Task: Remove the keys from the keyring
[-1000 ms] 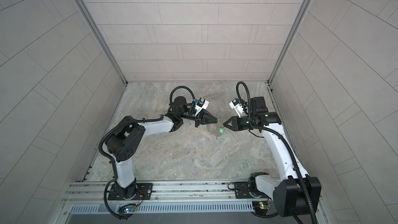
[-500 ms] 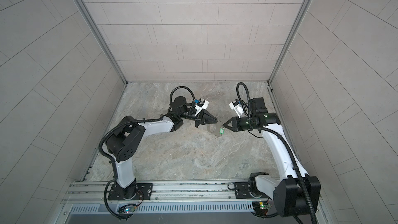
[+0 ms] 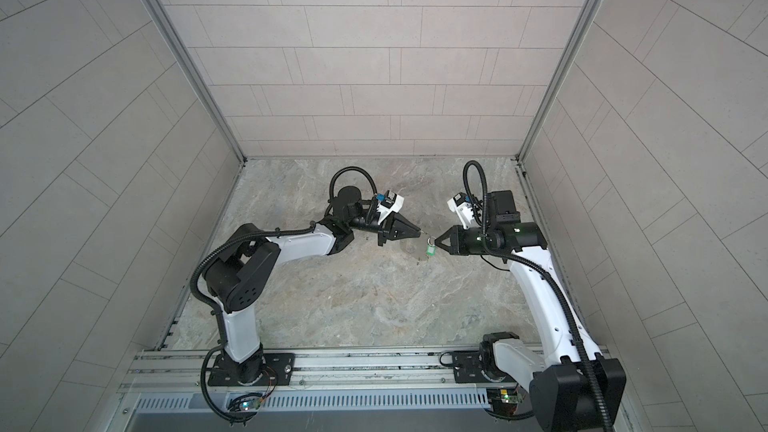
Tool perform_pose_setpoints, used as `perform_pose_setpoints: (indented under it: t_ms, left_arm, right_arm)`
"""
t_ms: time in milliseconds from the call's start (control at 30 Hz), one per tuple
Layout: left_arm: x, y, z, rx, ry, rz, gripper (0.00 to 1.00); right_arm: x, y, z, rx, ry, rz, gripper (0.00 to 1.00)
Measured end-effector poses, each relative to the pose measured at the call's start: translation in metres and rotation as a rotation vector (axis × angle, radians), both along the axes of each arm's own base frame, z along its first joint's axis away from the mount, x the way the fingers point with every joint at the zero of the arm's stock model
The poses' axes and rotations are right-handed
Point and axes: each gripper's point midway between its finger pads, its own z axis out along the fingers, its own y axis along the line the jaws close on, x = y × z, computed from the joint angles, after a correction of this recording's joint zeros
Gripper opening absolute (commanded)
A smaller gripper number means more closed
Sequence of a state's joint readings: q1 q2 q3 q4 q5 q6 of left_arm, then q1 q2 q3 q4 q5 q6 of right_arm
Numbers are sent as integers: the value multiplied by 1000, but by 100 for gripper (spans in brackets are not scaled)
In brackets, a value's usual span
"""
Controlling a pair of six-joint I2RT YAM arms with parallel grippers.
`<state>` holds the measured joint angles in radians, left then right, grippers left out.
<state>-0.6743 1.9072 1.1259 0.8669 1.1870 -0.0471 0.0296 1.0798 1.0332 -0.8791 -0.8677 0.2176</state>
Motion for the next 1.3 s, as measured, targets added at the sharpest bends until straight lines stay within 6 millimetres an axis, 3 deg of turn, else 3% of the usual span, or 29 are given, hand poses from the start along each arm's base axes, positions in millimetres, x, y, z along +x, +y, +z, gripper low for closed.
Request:
perform_pose_setpoints:
  t_ms: [100,200,267,300,467,567,833,933,1133,1300]
  left_arm:
    - [6,-2,-11,36,-26,45,32]
    - [16,1,-19,91,-59,120,34]
    - [22,3,-16,103,-92,167,45]
    - [26,4,-12,105,-112,194,46]
    - [33,15,-3,114,-179,321,45]
    - [26,20,-4,135,-207,374,44]
    - [-24,16,1,177,-229,372,35]
    - [-34,13,1,175,-221,344,21]
    - [-50,13,-20,216,-150,233,24]
    - [-54,13,-60,331,-153,171,29]
  right_arm:
    - [0,-4,0,-6,30,-58,0]
    - [-1,-8,-3,-11,82,-122,0]
    - [-1,-9,-6,-13,118,-160,0]
    - [-2,-9,-8,-13,136,-177,0]
    - [-1,-13,-16,-1,228,-289,0]
    - [0,-17,-27,5,295,-371,0]
    - [3,-17,-50,5,415,-541,0]
    - [10,-15,-53,10,426,-592,0]
    - [29,-15,-60,12,427,-672,0]
    - [42,-16,-69,2,442,-711,0]
